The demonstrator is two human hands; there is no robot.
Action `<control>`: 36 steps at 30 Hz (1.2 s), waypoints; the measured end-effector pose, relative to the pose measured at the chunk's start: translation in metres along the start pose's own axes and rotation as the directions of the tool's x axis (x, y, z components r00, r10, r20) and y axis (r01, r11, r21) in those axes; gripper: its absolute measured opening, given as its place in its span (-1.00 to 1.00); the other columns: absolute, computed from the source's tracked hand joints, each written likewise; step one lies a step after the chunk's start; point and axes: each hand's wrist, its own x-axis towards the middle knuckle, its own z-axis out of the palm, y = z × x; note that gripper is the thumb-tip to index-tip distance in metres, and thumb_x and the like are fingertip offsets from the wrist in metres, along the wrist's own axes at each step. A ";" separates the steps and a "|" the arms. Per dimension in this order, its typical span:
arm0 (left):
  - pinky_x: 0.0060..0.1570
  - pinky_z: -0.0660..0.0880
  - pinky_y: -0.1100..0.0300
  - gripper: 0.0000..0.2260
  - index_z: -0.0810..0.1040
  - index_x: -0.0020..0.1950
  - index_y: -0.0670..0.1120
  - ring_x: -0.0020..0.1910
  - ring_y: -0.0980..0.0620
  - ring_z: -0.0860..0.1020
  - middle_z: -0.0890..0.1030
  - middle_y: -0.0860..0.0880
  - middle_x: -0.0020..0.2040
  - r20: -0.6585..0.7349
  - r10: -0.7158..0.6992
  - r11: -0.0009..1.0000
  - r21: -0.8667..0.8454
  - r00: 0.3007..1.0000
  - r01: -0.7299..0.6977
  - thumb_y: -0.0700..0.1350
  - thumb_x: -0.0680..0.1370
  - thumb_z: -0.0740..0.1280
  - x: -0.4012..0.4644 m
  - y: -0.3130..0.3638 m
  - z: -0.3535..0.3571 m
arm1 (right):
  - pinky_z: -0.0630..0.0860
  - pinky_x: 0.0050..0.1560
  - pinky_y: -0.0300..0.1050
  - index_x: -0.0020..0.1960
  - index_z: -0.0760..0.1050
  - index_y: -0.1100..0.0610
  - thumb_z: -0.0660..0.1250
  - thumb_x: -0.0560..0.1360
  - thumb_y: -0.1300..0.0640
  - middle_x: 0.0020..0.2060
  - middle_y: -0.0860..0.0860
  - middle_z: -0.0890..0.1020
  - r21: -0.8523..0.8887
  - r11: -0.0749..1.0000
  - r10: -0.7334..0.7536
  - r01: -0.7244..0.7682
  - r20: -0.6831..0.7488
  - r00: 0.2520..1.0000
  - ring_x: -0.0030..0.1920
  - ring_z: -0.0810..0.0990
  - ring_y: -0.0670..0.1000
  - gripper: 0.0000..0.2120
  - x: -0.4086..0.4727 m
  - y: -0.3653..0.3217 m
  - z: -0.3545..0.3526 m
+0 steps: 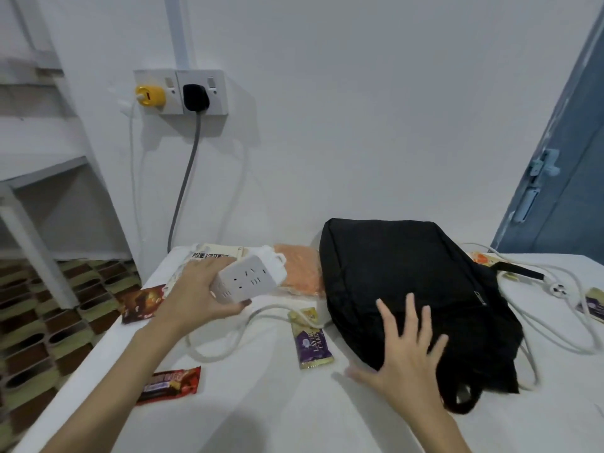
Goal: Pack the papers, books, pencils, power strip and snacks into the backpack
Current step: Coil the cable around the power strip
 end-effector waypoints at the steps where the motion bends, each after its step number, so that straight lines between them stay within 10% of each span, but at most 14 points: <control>1: -0.06 0.49 0.11 -0.47 0.44 0.11 0.19 0.00 0.05 0.50 0.55 0.14 -0.02 -0.072 -0.010 0.998 -0.069 0.997 0.005 0.22 0.19 0.45 -0.001 0.011 -0.011 | -0.04 0.37 0.40 0.45 -0.42 -0.02 0.38 0.23 -0.37 0.49 0.19 -0.29 -0.127 0.991 0.068 -0.049 0.143 0.987 0.48 -0.23 0.31 0.21 0.003 0.003 0.003; 3: -0.21 0.49 0.23 -0.50 0.40 0.08 0.15 -0.06 0.17 0.51 0.53 0.17 -0.06 -0.149 -0.078 0.977 -0.210 0.986 0.046 0.12 0.20 0.46 -0.003 0.032 -0.029 | 0.11 0.39 0.27 0.52 -0.32 0.02 0.36 0.37 -0.23 0.52 0.21 -0.08 -0.258 0.956 0.187 -0.140 0.167 0.968 0.49 0.00 0.30 0.05 0.008 0.014 0.002; 7: -0.21 0.51 0.17 -0.41 0.37 0.09 -0.02 -0.10 0.13 0.53 0.55 0.08 -0.10 -0.193 -0.245 0.920 -0.356 0.950 0.165 0.21 0.18 0.43 0.002 0.050 -0.046 | 0.46 -0.04 -0.08 0.30 0.43 -0.01 0.28 0.49 0.08 0.05 0.08 0.63 0.046 0.981 0.191 -0.186 -0.137 0.972 0.07 0.59 0.17 -0.63 0.038 0.037 -0.029; 11: -0.23 0.49 0.13 -0.63 0.48 -0.12 0.02 -0.17 0.01 0.57 0.61 0.08 -0.23 -0.083 -0.364 0.852 -0.432 0.928 0.295 0.22 0.29 0.48 0.003 0.068 -0.042 | 0.42 -0.12 -0.05 0.23 0.48 0.02 0.34 0.48 0.07 0.01 0.13 0.64 0.102 0.979 0.198 -0.179 -0.234 0.952 0.04 0.58 0.23 -0.68 0.071 0.036 -0.063; 16: -0.40 0.51 0.14 -0.70 0.38 -0.27 -0.10 -0.61 0.06 0.51 0.43 0.04 -0.64 0.249 -0.353 0.640 -0.639 0.902 0.427 0.08 0.48 0.34 -0.008 0.118 -0.032 | 0.46 0.06 -0.09 0.28 0.40 -0.05 0.33 0.46 0.02 0.19 0.00 0.55 0.029 0.996 -0.078 0.079 -0.027 0.997 0.18 0.52 0.07 -0.60 0.050 0.022 -0.044; 19: -0.31 0.60 0.01 -0.44 0.41 0.19 -0.13 -0.48 -0.04 0.58 0.54 -0.12 -0.47 0.425 -0.329 0.495 -0.683 0.843 0.538 0.25 0.39 0.33 -0.012 0.138 -0.018 | 0.31 0.38 -0.06 0.29 0.45 0.02 0.28 0.39 -0.32 0.30 -0.07 0.48 0.621 0.761 -0.305 0.189 0.084 0.949 0.31 0.41 -0.17 -0.40 -0.001 -0.006 -0.048; 22: -0.24 0.58 -0.05 -0.30 0.39 0.12 -0.11 -0.22 -0.09 0.63 0.61 -0.31 -0.05 0.500 -0.317 0.332 -0.738 0.806 0.588 0.37 0.23 0.42 -0.018 0.154 0.001 | 0.46 0.26 -0.10 0.04 0.62 0.11 0.28 0.22 -0.50 0.09 0.08 0.66 0.921 0.359 -0.481 -0.151 0.321 0.816 0.17 0.59 -0.03 -0.25 -0.053 -0.026 -0.065; 26: -0.27 0.59 -0.07 -0.19 0.27 0.38 0.01 -0.14 -0.11 0.68 0.60 -0.20 0.14 0.479 -0.289 0.239 -0.803 0.829 0.547 0.33 0.23 0.36 -0.024 0.168 0.019 | 0.34 0.24 -0.24 0.00 0.59 0.03 0.50 0.33 -0.03 -0.26 -0.04 0.69 0.860 0.506 -0.608 -0.066 0.409 0.681 -0.11 0.64 -0.12 -0.71 -0.092 0.006 -0.110; 33: -0.25 0.56 0.03 -0.14 0.35 0.40 -0.07 -0.18 -0.09 0.65 0.59 -0.13 0.17 0.541 -0.298 0.168 -0.781 0.786 0.601 0.35 0.23 0.44 -0.045 0.190 0.048 | 0.38 -0.29 -0.39 -0.24 0.62 0.04 0.42 0.44 0.16 -0.41 -0.09 0.56 0.944 0.311 -0.423 0.114 0.030 0.905 -0.35 0.48 -0.19 -0.91 -0.107 0.093 -0.153; 36: -0.33 0.52 0.17 -0.52 0.53 0.00 -0.15 -0.37 -0.04 0.62 0.65 -0.12 -0.27 0.629 -0.248 0.214 -0.706 0.737 0.675 0.23 0.36 0.37 -0.070 0.217 0.064 | 0.37 -0.36 -0.38 -0.24 0.62 0.07 0.43 0.33 -0.18 -0.47 -0.11 0.51 0.957 0.240 -0.242 0.163 -0.104 0.965 -0.43 0.42 -0.16 -0.70 -0.106 0.123 -0.167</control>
